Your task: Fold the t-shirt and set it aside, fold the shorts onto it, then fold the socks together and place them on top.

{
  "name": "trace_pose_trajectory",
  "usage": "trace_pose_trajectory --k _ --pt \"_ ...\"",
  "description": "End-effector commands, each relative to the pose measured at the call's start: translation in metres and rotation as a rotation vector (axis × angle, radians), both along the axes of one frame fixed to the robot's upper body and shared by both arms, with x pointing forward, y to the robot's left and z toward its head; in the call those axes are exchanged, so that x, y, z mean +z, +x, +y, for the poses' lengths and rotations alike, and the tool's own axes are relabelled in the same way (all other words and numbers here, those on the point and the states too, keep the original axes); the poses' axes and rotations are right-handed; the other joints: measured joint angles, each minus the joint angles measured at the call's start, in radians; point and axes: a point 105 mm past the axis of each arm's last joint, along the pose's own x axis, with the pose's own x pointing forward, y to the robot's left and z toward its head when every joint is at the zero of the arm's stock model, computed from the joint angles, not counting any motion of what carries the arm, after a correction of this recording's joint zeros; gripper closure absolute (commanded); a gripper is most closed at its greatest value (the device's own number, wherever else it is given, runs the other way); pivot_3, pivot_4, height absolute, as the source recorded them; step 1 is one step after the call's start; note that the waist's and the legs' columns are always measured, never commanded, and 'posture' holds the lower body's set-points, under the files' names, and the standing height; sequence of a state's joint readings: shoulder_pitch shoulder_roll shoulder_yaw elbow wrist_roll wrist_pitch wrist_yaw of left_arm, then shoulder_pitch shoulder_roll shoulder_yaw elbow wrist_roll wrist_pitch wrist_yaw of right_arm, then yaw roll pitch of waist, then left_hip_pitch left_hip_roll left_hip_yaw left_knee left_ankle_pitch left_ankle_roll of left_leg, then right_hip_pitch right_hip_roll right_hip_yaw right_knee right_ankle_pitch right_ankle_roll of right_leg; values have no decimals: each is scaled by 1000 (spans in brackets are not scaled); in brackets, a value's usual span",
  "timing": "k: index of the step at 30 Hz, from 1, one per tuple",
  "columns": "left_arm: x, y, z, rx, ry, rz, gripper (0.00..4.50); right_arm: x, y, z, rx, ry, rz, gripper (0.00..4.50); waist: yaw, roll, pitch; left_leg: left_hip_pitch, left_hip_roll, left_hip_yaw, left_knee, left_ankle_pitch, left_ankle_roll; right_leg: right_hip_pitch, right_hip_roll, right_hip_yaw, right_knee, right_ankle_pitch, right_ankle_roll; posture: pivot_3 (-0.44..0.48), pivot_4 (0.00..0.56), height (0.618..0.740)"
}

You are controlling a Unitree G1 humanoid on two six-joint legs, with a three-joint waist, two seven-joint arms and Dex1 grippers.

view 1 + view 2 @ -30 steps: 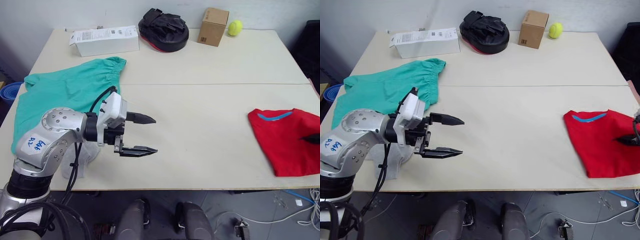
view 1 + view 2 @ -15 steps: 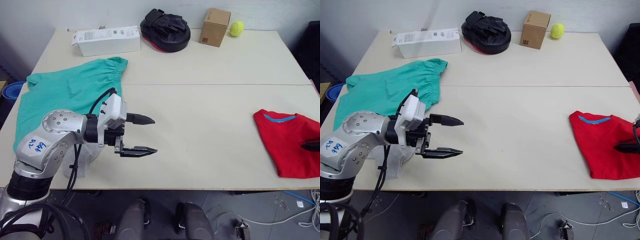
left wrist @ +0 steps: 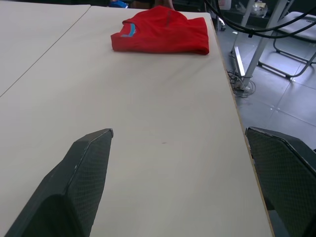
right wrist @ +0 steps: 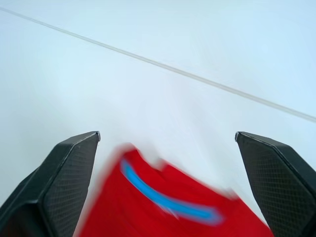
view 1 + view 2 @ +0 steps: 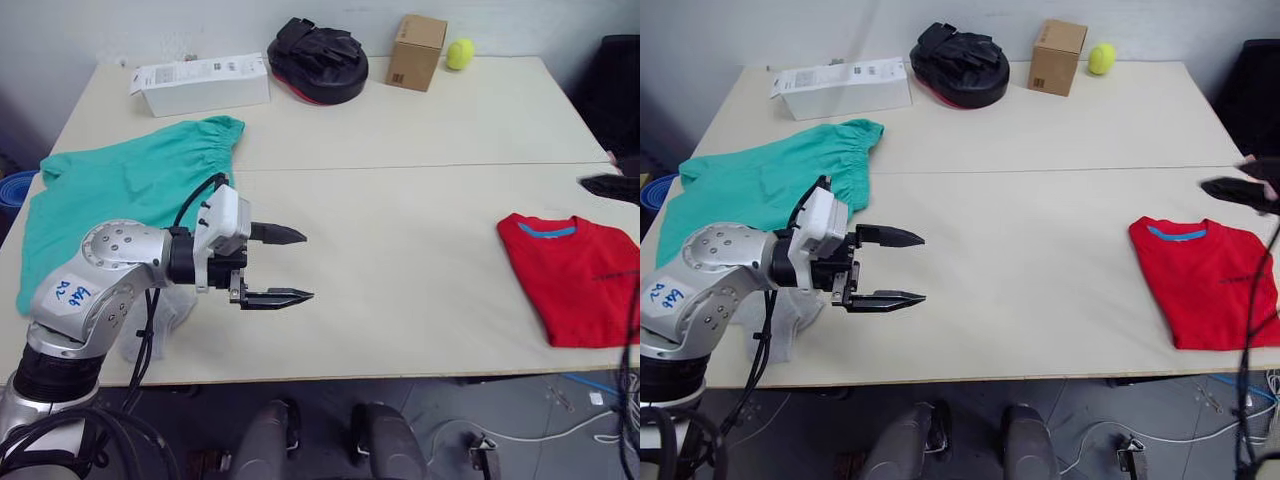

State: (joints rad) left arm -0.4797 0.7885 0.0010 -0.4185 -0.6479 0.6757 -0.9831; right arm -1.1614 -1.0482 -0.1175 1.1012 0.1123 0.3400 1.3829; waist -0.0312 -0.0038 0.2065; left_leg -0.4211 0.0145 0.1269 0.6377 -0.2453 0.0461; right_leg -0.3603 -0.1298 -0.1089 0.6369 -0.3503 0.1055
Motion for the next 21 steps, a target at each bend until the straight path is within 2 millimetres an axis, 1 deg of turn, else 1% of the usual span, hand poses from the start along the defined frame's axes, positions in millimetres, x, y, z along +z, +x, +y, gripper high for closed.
trace_pose_trajectory --k 1,3,5,7,8,10,11,13,15,21 --pt "4 -1 6 54 -12 -36 0 25 -5 66 316 82 -102 23 3 0 0 0 0 0 0 0 0 -1 0 0 2 0 0 0 150 740" --pt "4 -1 11 92 -19 -35 0 22 -15 102 463 117 -105 23 7 0 0 0 1 -3 0 0 -1 -1 0 -2 7 0 0 0 150 740" --pt "4 -3 16 129 -25 -37 0 18 -27 129 558 162 -88 23 16 0 0 -1 1 -4 0 0 -1 -1 0 -3 7 0 0 0 150 740" --pt "4 -4 22 165 -26 -38 0 15 -39 150 638 200 -79 23 29 0 0 -2 0 -5 0 0 0 -1 -1 -4 7 0 0 0 150 740" --pt "4 -5 26 191 -24 -37 0 11 -45 162 681 209 -78 23 34 0 0 -2 0 -5 1 0 0 -1 -1 -4 7 0 0 0 150 740" --pt "2 -6 35 250 -18 -37 0 2 -57 179 747 195 -82 23 35 0 0 -3 0 -7 5 -1 2 1 -2 -4 6 0 0 0 150 740" --pt "1 -6 39 273 -16 -37 0 -2 -62 184 769 185 -86 23 35 -1 0 -3 0 -7 7 -2 2 2 -2 -4 6 0 0 0 150 740" --pt "-2 -8 57 385 -20 -32 0 -16 -71 194 810 161 -100 23 32 -2 -1 -3 0 -7 8 -4 3 2 -2 -4 2 1 1 0 150 740" --pt "-8 -13 75 495 -17 -27 0 -23 -75 199 827 158 -111 23 27 -3 -2 -3 0 -7 7 -5 2 2 -2 -3 1 1 2 0 150 740" --pt "-34 -32 136 827 67 -22 0 -33 -76 204 833 141 -128 23 19 -2 -2 -2 0 -5 6 -5 1 0 -2 -1 4 1 1 0 150 740"
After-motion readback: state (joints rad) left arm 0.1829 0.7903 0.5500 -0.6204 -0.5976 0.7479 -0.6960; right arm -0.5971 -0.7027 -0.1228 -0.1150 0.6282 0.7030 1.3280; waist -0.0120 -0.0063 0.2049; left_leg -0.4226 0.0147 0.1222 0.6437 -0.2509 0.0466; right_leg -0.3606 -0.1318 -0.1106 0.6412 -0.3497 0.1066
